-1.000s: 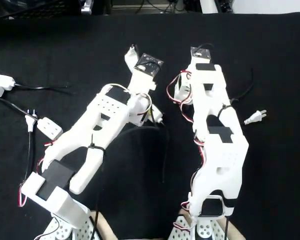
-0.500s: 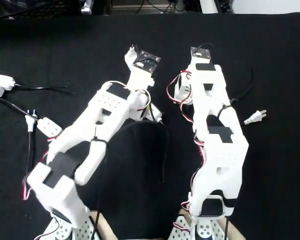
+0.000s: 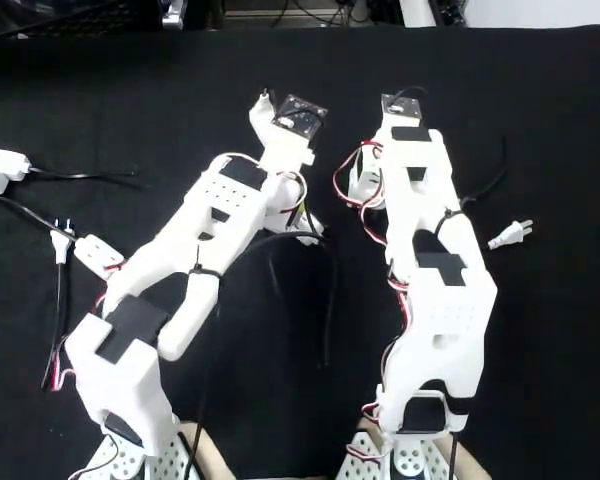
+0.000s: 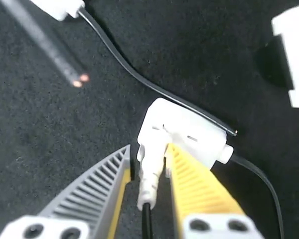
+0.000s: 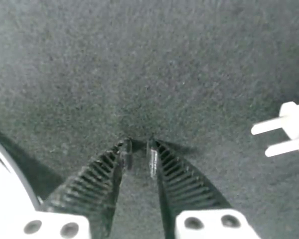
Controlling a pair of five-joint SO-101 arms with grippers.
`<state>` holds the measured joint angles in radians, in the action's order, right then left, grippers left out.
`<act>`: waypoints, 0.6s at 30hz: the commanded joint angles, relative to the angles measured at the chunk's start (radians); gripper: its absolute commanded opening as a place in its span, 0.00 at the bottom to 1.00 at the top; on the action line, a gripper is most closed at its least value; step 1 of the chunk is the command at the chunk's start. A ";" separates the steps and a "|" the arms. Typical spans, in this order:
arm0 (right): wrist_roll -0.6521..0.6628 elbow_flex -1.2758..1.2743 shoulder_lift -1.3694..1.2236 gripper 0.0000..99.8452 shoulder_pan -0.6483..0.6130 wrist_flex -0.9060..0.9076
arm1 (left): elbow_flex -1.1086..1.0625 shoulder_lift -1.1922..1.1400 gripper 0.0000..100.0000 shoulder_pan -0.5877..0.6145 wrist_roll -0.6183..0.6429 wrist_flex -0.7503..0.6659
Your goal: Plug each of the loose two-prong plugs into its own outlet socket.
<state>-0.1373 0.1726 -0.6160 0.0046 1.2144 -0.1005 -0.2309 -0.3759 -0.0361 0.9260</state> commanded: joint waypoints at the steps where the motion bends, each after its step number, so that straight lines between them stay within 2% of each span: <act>1: -0.011 0.045 0.001 0.10 0.003 -0.009 | 0.041 0.064 0.13 -0.013 -0.008 0.008; 14: -0.011 0.045 0.001 0.10 0.003 -0.009 | 0.041 0.064 0.12 -0.039 -0.006 0.009; 18: -0.011 0.045 0.001 0.10 0.003 -0.009 | 0.041 0.066 0.05 -0.050 -0.008 0.011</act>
<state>-0.1373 0.1803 -0.6176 0.0046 1.2144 -0.1005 -0.2232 -0.4081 -0.0361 0.9306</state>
